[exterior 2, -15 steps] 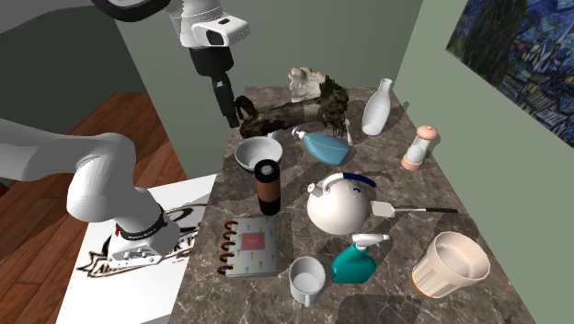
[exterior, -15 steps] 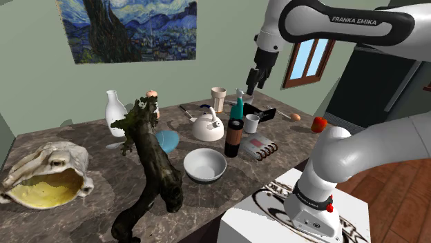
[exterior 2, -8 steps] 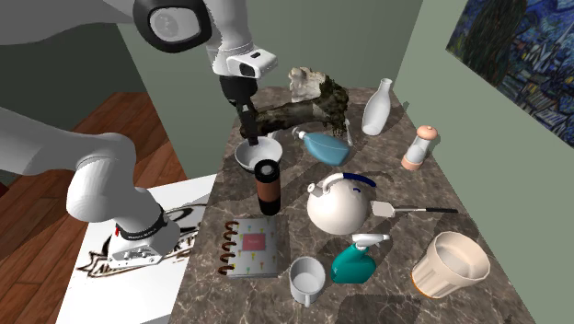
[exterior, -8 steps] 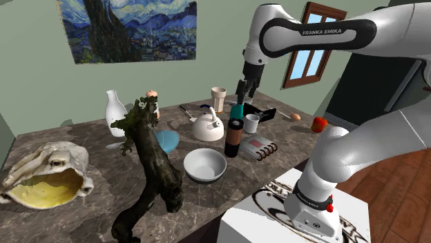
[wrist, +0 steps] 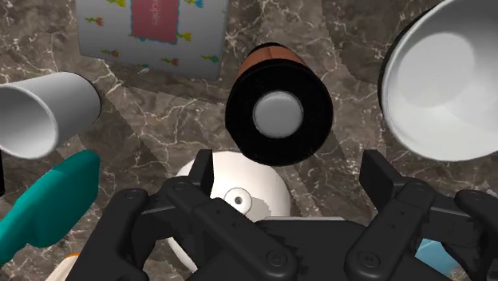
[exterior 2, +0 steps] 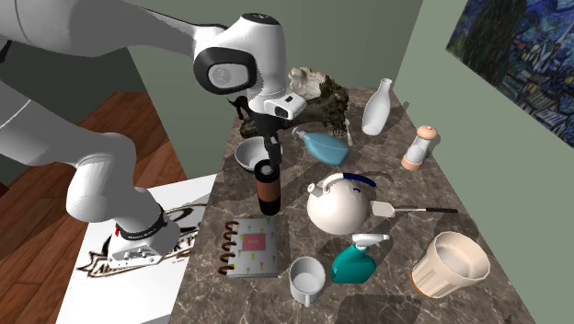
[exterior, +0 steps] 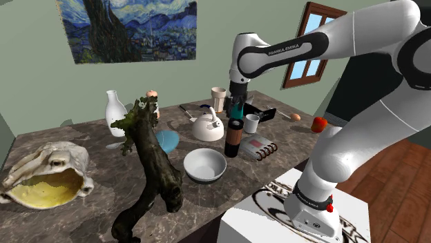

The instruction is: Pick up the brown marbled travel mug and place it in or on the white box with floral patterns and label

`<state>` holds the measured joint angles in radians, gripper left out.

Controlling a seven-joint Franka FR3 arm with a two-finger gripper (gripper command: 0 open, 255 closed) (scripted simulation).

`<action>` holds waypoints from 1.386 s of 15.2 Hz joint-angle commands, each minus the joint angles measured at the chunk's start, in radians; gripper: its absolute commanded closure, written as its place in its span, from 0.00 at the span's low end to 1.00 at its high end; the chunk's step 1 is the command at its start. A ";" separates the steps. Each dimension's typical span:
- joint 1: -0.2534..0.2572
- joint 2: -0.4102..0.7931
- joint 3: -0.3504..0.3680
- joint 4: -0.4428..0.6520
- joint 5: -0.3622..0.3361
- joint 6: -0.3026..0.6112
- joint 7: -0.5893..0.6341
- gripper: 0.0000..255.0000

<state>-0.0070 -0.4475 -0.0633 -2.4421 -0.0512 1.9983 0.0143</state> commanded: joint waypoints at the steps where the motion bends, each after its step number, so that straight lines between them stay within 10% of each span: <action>1: -0.002 0.028 -0.005 -0.005 0.000 0.030 -0.004 0.00; 15: -0.003 0.056 -0.008 -0.059 -0.001 0.111 -0.004 0.00; 16: -0.003 0.056 -0.008 -0.059 -0.001 0.111 -0.004 1.00; 21: -0.003 0.056 -0.008 -0.059 -0.001 0.111 -0.004 1.00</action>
<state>-0.0095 -0.3919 -0.0712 -2.5006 -0.0527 2.1093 0.0104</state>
